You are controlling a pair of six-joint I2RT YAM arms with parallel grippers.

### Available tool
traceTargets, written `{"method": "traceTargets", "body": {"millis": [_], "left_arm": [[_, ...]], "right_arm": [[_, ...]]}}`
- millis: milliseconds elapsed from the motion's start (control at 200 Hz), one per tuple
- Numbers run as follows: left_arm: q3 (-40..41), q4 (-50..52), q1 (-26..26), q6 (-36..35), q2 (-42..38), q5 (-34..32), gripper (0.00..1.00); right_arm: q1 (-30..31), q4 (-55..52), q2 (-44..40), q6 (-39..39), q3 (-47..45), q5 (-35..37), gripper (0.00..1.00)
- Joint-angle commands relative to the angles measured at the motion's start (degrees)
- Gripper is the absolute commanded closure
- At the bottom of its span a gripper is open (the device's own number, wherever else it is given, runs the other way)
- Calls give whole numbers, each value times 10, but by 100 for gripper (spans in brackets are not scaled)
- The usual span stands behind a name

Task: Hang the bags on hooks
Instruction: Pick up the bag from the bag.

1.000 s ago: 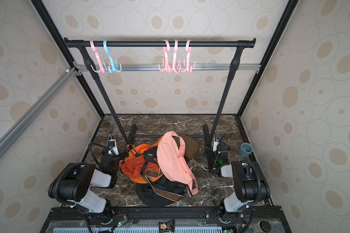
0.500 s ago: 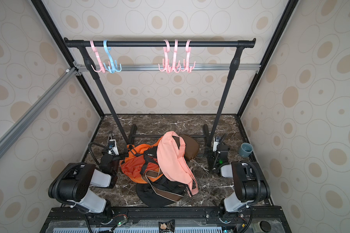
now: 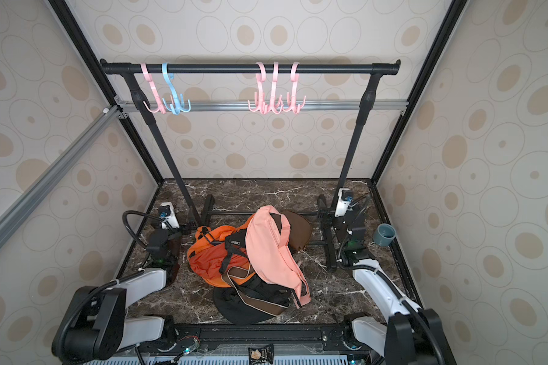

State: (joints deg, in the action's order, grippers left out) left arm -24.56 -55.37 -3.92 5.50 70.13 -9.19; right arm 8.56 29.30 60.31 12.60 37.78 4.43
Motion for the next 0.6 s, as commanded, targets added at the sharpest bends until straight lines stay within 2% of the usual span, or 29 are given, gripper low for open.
{"method": "traceTargets", "body": {"millis": [0,115,175,270,375,455,530,595], "left_arm": [[-119,195,-2,121,-43,-27,0],[-203,322,0,179,-77,29,0],[-197,321,1,204,-107,55,0],[-165,274,1,211,-153,116,0],[-172,296,0,215,-178,126,0],[-188,344,0,209,-184,114,0],[-204,403,0,200,-182,99,0],[-205,446,-2,191,-184,87,0]], "right_arm": [[-6,-30,-25,212,41,-36,0],[5,-127,9,220,177,-180,1],[22,-191,28,212,241,-199,1],[68,-334,70,149,359,-182,0],[143,-436,120,65,466,-137,0],[172,-515,152,50,527,-98,0],[206,-546,162,41,525,-57,0],[236,-540,153,38,476,-5,2]]}}
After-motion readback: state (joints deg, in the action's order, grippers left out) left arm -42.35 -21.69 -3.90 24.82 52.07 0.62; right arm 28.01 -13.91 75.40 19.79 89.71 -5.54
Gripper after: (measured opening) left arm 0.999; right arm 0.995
